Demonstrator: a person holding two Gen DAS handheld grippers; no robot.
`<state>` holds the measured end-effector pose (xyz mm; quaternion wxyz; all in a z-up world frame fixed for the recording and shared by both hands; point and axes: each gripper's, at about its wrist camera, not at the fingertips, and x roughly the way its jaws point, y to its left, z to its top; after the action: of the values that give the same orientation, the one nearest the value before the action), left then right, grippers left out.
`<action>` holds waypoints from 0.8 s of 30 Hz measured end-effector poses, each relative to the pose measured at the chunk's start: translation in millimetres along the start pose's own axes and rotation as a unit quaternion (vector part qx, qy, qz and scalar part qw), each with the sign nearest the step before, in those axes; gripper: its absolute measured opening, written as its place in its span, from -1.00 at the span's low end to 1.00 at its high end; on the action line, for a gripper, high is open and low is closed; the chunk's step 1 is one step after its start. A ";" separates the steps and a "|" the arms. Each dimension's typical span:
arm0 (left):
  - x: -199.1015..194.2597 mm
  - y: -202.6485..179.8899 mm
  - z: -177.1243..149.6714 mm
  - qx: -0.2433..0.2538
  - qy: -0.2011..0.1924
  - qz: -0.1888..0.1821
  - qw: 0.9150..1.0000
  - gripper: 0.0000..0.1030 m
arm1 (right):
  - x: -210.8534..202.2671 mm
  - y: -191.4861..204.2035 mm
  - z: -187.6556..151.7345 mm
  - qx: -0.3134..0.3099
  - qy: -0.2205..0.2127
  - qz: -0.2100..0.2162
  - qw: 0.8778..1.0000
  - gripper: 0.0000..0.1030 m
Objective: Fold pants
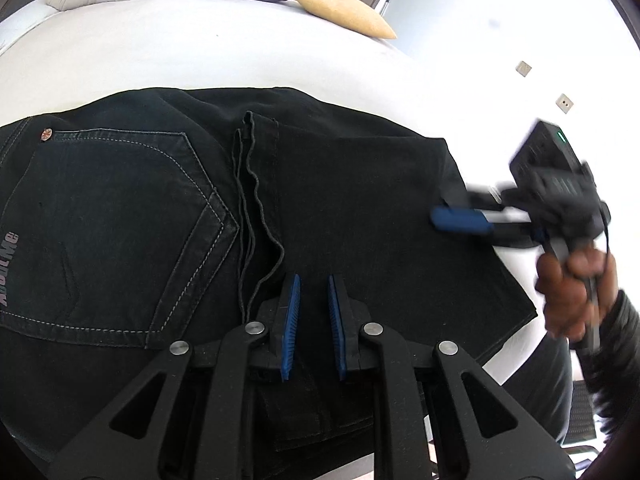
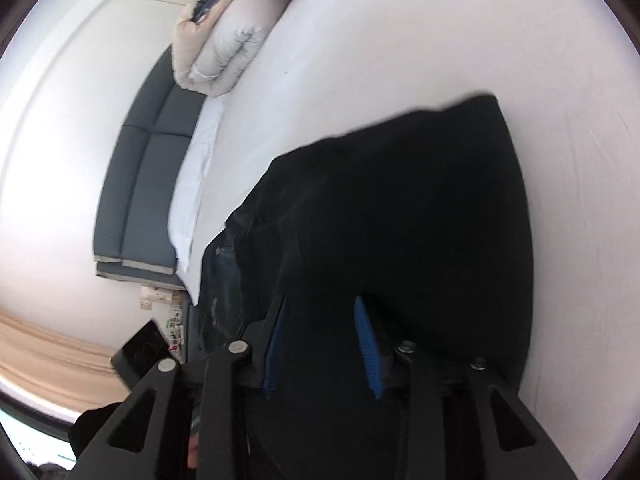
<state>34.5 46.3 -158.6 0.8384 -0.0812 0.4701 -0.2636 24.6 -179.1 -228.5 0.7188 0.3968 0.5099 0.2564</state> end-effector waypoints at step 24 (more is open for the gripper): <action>-172.4 150.3 -94.5 -0.363 -0.223 -0.074 0.902 0.83 | -16.4 67.3 -63.2 -0.046 -0.073 0.133 0.987 0.50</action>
<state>-61.3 273.6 -139.3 0.8119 -0.4713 0.3261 -0.1111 -37.9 -134.9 -174.2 0.7312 0.4451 0.3865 0.3434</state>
